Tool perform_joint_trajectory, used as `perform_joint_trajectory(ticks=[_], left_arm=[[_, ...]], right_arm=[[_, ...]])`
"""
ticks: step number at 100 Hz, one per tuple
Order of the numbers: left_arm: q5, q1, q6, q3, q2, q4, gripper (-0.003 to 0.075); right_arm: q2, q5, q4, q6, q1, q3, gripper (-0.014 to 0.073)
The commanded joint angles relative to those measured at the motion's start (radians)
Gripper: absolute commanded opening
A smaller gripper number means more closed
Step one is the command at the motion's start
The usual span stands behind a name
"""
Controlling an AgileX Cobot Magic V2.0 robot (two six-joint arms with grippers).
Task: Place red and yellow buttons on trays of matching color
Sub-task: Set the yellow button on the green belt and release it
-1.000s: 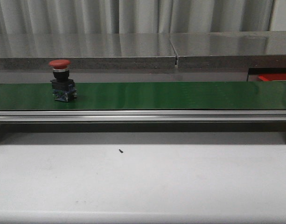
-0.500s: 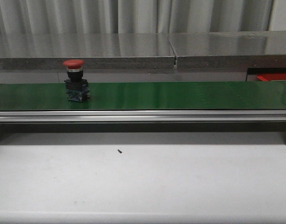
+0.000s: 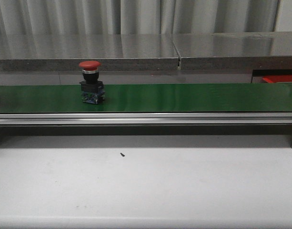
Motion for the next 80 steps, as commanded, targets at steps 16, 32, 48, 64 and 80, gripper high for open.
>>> perform_joint_trajectory(ticks=[16,32,48,64,80], left_arm=[[-0.024,-0.005,0.008,-0.036,-0.048,-0.056,0.0664],[-0.041,-0.005,0.103,-0.037,-0.078,-0.166,0.0664],[-0.052,-0.005,0.249,-0.037,-0.152,-0.319,0.0664],[-0.095,-0.021,0.349,-0.035,-0.263,-0.346,0.0664],[-0.177,-0.078,0.413,0.030,-0.393,-0.335,0.0663]], right_arm=[[-0.018,-0.085,-0.011,-0.004,0.001,-0.001,-0.0066],[-0.018,-0.085,-0.011,-0.004,0.001,-0.001,-0.0066],[-0.018,-0.085,-0.011,-0.004,0.001,-0.001,-0.0066],[-0.018,-0.085,-0.011,-0.004,0.001,-0.001,-0.0066],[-0.018,-0.085,-0.011,-0.004,0.001,-0.001,-0.0066]])
